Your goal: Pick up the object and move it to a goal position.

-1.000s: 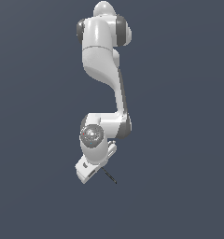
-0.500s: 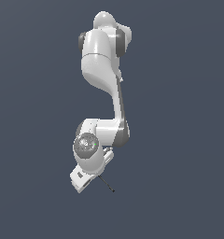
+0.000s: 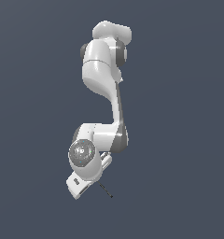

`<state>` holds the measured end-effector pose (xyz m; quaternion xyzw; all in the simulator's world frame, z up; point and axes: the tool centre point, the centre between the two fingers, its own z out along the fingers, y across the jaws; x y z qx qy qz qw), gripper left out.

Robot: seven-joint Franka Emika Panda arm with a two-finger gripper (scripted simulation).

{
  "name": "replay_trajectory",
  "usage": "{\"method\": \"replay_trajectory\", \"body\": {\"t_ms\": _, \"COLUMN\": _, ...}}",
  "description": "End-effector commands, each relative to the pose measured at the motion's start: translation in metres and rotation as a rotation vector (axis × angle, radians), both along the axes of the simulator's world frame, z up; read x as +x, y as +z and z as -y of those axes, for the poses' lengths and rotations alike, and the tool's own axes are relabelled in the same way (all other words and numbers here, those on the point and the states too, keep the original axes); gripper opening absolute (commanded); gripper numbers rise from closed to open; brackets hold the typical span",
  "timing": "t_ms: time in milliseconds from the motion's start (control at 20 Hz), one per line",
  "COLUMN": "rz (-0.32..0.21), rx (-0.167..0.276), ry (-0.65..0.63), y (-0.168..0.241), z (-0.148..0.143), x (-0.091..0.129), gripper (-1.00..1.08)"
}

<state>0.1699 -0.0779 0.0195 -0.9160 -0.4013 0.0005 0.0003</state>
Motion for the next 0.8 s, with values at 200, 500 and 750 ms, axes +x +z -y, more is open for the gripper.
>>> {"method": "replay_trajectory", "body": {"t_ms": 200, "rz": 0.001, "rx": 0.000, "ry": 0.000, "y": 0.0010, "z": 0.0021, "x": 0.0066, "gripper": -1.00}}
{"method": "replay_trajectory", "body": {"t_ms": 500, "rz": 0.001, "rx": 0.000, "ry": 0.000, "y": 0.0010, "z": 0.0029, "x": 0.0087, "gripper": -1.00}}
{"method": "replay_trajectory", "body": {"t_ms": 750, "rz": 0.001, "rx": 0.000, "ry": 0.000, "y": 0.0010, "z": 0.0030, "x": 0.0091, "gripper": -1.00}}
